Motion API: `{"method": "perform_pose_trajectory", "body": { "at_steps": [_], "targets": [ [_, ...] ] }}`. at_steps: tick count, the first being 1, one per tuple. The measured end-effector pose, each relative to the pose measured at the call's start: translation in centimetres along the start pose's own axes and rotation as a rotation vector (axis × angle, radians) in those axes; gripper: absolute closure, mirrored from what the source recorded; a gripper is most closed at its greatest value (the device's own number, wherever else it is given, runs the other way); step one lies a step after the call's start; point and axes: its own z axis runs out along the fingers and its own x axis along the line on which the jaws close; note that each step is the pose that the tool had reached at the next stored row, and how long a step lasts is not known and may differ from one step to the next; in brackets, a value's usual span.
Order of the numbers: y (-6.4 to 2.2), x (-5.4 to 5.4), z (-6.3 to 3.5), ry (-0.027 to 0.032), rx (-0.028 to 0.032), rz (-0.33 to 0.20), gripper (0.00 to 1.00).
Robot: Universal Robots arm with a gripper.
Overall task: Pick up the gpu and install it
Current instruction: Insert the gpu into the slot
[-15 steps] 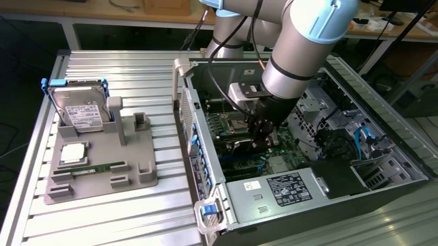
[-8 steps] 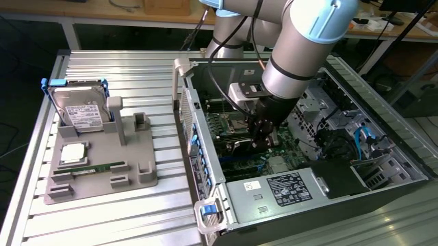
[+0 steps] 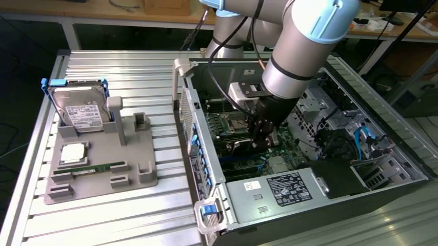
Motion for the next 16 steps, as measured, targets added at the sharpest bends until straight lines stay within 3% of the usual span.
{"method": "perform_pose_trajectory", "body": {
  "at_steps": [5,9,16],
  "targets": [
    [0.00,0.00,0.00,0.0000,-0.0002,0.000,0.73],
    [0.35,-0.01,0.01,0.0001,0.0050,0.000,0.73],
    [0.36,0.00,0.02,0.0000,0.0053,0.000,0.73]
  ]
}}
